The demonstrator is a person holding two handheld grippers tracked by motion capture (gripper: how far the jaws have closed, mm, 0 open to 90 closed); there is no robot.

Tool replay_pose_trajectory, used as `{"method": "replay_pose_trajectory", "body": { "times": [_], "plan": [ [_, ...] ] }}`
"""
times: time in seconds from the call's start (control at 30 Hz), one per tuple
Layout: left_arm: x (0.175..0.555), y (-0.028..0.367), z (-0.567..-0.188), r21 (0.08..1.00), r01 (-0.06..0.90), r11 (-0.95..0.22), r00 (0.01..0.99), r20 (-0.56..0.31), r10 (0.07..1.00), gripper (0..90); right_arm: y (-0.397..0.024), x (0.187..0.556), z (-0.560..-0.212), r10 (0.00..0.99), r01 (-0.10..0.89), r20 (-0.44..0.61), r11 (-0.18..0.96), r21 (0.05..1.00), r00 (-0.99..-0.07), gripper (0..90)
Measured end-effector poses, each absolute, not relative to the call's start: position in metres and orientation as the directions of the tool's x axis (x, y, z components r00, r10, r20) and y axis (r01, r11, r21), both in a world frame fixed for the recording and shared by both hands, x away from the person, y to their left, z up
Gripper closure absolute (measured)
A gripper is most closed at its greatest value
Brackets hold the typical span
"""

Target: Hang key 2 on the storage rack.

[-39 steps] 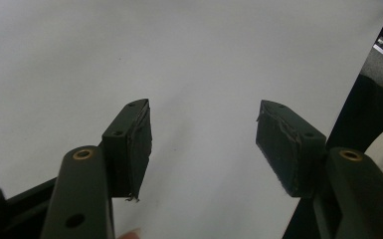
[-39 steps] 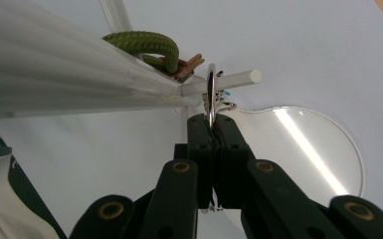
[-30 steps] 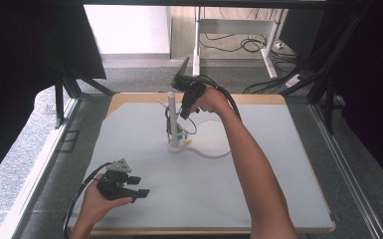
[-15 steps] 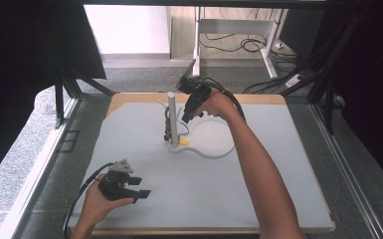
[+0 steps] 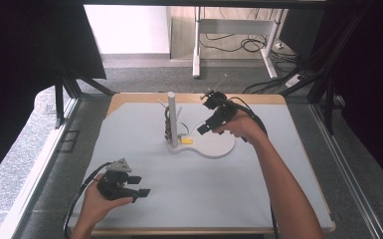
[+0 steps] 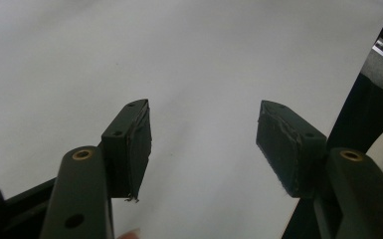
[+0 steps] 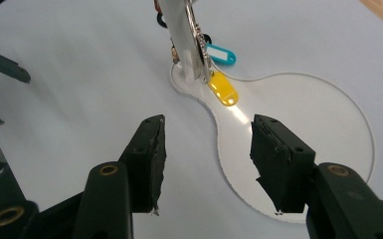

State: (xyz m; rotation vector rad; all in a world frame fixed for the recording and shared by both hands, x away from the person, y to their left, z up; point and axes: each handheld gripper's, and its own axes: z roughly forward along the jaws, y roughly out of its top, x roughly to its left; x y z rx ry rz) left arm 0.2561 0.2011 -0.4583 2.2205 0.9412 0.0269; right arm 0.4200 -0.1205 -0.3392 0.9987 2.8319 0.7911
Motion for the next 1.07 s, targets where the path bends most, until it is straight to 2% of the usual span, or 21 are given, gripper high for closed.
{"method": "replay_pose_trajectory", "body": {
  "times": [0.3,0.63,0.83,1.07],
  "plan": [
    [0.256,0.196,-0.463,0.601,0.62,-0.505,0.737,-0.224,0.638,39.2,-0.189,0.363,-0.383,0.638,0.564,0.126,0.55,0.616,-0.759,42.4],
    [0.255,0.195,-0.464,0.599,0.62,-0.507,0.733,-0.212,0.646,39.2,-0.242,0.313,-0.429,0.665,0.58,0.167,0.467,0.668,-0.728,42.8],
    [0.255,0.194,-0.464,0.59,0.626,-0.509,0.728,-0.211,0.652,39.1,-0.25,0.297,-0.452,0.68,0.574,0.153,0.451,0.684,-0.717,42.7],
    [0.258,0.195,-0.465,0.593,0.628,-0.504,0.725,-0.211,0.655,38.9,-0.249,0.289,-0.456,0.695,0.56,0.13,0.438,0.703,-0.707,38.3]
  ]
}}
